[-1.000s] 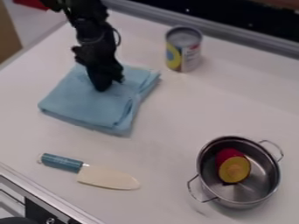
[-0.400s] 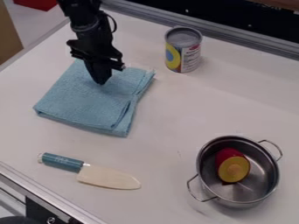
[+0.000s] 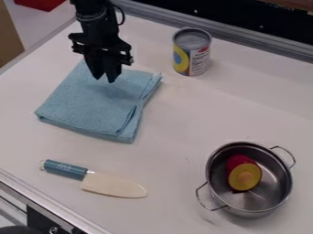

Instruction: Moved the blue cloth to the left side of the table

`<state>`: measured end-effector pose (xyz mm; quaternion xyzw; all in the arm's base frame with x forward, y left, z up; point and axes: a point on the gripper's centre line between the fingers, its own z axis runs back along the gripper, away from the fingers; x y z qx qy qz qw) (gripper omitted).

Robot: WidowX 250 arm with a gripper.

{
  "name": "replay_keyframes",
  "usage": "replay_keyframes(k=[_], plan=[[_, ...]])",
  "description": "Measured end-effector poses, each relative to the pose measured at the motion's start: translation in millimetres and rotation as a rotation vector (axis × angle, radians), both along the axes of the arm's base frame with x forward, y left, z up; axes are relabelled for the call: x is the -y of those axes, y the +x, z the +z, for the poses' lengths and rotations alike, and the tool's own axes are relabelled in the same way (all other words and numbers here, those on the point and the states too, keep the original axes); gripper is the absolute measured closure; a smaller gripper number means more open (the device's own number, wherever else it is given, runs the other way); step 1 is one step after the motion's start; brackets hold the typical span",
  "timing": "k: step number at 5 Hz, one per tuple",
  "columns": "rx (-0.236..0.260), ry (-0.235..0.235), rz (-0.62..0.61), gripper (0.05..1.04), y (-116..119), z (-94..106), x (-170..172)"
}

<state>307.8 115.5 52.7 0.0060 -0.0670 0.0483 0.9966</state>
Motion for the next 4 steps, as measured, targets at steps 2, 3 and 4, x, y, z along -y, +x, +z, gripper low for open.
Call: replay_keyframes(k=[2,3,4], plan=[[-0.032,-0.034,-0.083,0.086,-3,2.2,33],[0.008,-0.037,-0.143,0.083,1,2.5,67],[0.039,-0.064,-0.183,0.083,8,2.9,100]])
